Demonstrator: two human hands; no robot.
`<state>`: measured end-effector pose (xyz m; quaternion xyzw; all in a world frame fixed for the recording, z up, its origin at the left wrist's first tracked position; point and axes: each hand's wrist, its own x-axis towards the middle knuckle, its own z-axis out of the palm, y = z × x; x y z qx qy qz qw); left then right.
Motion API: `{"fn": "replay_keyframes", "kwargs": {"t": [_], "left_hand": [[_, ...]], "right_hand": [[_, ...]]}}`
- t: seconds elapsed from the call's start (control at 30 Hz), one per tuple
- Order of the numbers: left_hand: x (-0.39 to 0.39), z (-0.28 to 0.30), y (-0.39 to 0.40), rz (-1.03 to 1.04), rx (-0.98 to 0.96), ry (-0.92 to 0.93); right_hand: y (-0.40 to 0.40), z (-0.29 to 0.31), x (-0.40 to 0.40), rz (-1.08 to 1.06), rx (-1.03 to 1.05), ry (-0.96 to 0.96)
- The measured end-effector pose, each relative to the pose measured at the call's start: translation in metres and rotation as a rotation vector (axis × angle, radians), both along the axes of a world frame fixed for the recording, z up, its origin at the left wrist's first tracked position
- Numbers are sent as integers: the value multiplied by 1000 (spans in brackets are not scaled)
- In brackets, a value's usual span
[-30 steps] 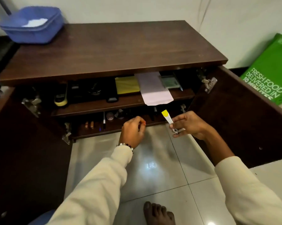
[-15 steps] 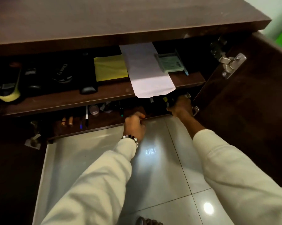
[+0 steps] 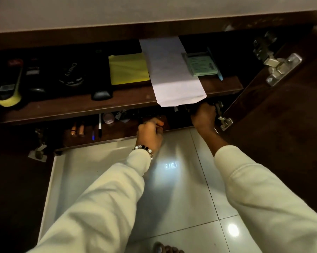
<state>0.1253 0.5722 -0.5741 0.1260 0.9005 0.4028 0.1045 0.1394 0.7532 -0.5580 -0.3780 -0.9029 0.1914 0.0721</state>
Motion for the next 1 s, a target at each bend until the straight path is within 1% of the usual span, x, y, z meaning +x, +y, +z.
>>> {"fn": "replay_keyframes", "kwargs": {"t": [0.13,0.27,0.37,0.43,0.53,0.63,0.7,0.77,0.8,0.9,0.93,1.0], "left_hand": [[9,22,-16,-52,-21,3],[16,56,-45,-115,-26,76],[21,89,-69,-158,4,172],[28,118,-87,-112,66,282],[42,168,-113,-29,176,431],[50,219,-148,53,177,535],[49,249,-179,148,77,629],[46,274,-210,245,-120,654],[45,285,-223,297,-233,632],[49,308,-256,475,-498,468],[52,315,-268,510,-560,387],[52,321,-287,518,-645,232]], "right_hand": [[-28,25,27,-7,-87,-64],[-76,62,50,151,-238,-153],[-111,89,60,232,-412,-133],[-133,114,65,251,-530,-85],[-166,155,73,322,-645,-9],[-205,195,77,456,-745,14],[-235,220,78,598,-768,14],[-267,245,80,777,-729,16],[-281,256,80,852,-704,14],[-322,283,81,1011,-643,-33],[-336,290,82,1054,-617,-68],[-356,299,84,1124,-555,-139]]}}
